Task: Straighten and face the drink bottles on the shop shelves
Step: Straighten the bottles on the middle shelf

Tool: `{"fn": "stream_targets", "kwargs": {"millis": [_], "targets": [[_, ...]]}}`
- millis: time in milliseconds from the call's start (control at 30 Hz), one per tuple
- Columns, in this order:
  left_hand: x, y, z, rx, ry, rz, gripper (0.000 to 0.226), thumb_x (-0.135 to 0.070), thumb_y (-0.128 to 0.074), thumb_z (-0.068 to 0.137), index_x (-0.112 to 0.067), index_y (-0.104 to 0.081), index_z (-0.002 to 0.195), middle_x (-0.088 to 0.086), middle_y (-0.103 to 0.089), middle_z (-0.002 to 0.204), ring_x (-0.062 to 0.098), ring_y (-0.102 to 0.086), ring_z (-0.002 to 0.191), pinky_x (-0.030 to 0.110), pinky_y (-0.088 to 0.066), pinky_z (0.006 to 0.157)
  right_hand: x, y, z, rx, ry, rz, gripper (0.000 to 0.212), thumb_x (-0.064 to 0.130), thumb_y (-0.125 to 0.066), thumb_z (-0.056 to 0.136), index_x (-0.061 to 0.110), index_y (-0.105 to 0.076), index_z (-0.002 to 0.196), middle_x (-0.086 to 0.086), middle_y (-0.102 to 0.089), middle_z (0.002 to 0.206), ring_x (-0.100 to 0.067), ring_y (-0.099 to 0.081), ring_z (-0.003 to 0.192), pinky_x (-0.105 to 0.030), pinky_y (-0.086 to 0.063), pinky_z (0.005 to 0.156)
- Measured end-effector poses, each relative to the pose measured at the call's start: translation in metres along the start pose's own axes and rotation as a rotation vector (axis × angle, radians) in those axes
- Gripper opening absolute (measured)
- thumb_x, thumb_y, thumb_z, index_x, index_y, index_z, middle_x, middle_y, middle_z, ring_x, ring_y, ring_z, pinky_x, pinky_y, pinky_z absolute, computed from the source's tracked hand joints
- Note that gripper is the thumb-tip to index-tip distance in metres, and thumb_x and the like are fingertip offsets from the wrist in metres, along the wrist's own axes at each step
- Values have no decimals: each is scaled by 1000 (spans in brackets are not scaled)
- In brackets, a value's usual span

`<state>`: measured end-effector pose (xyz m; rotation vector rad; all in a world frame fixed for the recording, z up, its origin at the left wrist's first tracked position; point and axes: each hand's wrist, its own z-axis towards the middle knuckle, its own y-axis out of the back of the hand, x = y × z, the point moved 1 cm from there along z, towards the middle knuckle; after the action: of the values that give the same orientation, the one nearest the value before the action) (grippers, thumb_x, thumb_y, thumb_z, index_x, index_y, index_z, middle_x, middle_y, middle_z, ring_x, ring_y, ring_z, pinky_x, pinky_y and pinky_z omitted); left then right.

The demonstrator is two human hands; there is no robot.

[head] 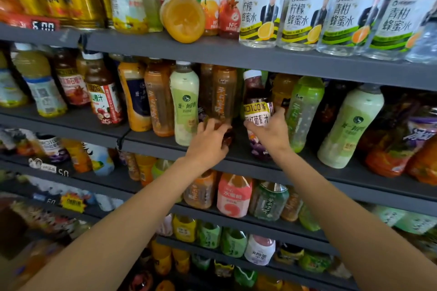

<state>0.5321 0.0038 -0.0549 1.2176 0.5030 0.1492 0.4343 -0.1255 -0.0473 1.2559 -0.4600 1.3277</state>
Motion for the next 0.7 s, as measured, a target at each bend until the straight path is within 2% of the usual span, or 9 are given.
{"fn": "stream_targets", "kwargs": {"millis": [100,167,233,333,367,467,533,600,700], "targets": [[4,4,-2,-7,-37,-69,55,-15,-52,90,-20,-36,142,5,-30,147,28,-30,132,30,-24,109,-8,-19,-5,-114,36,248,65,5,-78,70,3,-36,119,-15,-51,118,-24,-54,107,-26,-44,87],[7,6,-10,-46,-13,-122,55,-12,-51,91,-16,-35,144,4,-23,153,22,-28,137,23,-21,109,-10,-29,-4,-179,51,279,70,5,-78,71,0,-35,126,-17,-49,120,-26,-52,111,-32,-45,94],[12,6,-19,-69,20,-135,55,-12,-50,93,-15,-32,145,2,-19,154,19,-30,137,21,-24,105,-10,-34,-1,-180,43,265,75,7,-79,70,-1,-34,130,-18,-47,123,-27,-50,115,-35,-44,99],[22,4,-29,-89,58,-128,54,-13,-49,93,-16,-32,145,1,-25,150,22,-44,126,25,-34,98,-4,-31,-6,-186,71,177,78,5,-79,70,-7,-32,132,-23,-40,129,-31,-41,122,-25,-34,101],[25,4,-31,-107,74,-133,53,-13,-49,92,-16,-34,143,2,-28,148,23,-46,122,27,-35,98,-2,-28,-14,-223,93,139,77,5,-78,71,-9,-32,132,-26,-37,130,-33,-38,124,-26,-31,102],[31,4,-35,-200,98,-131,49,-10,-53,89,-12,-43,137,7,-38,138,27,-47,120,40,-41,99,8,-23,-50,-340,273,124,57,2,-70,76,-8,-41,124,-25,-38,127,-30,-38,120,-29,-32,103],[34,6,-35,-238,95,-91,47,-9,-55,86,-8,-47,132,11,-42,132,31,-46,120,45,-41,98,20,-28,-65,-251,476,47,41,1,-65,79,-6,-49,116,-22,-44,120,-24,-40,115,-22,-31,99],[40,11,-34,-263,106,-56,45,-9,-57,85,-6,-49,129,14,-44,128,33,-44,119,46,-39,98,37,-40,-57,-30,562,-174,39,7,-64,82,-5,-51,117,-21,-46,120,-29,-43,115,-25,-30,99],[49,17,-32,-313,146,-83,45,-8,-56,84,-11,-50,129,15,-39,131,35,-38,121,43,-35,101,62,-63,-23,386,334,-590,51,21,-58,89,-2,-40,131,-21,-39,132,-38,-38,123,-37,-33,102]]}}
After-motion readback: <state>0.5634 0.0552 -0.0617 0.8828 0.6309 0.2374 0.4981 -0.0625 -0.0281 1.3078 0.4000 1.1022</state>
